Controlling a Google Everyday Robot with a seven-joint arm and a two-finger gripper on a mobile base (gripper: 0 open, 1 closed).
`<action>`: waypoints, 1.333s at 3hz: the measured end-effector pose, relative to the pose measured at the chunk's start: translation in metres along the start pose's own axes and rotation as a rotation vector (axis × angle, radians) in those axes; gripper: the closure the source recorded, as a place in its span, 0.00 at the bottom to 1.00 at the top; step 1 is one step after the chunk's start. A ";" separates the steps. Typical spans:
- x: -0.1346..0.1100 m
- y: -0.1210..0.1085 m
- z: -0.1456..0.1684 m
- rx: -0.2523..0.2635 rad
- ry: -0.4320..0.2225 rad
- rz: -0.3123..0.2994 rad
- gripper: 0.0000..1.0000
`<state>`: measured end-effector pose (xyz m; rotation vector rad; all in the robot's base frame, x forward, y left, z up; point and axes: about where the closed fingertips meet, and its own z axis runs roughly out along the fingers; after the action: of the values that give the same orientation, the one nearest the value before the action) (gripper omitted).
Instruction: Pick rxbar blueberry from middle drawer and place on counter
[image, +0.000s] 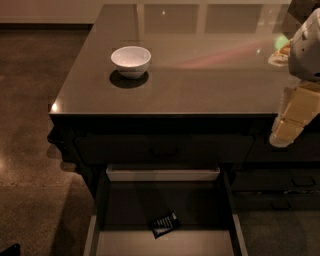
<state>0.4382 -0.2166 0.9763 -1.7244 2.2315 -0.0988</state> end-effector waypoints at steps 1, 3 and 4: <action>0.000 0.000 0.000 0.000 0.000 0.000 0.00; -0.035 0.059 0.080 -0.083 -0.143 -0.034 0.00; -0.053 0.116 0.155 -0.261 -0.281 -0.059 0.00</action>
Offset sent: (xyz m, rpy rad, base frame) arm -0.0348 0.0654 -0.1239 0.1521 0.1232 0.0762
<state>0.3864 -0.1134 0.8119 -1.8035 2.0582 0.4144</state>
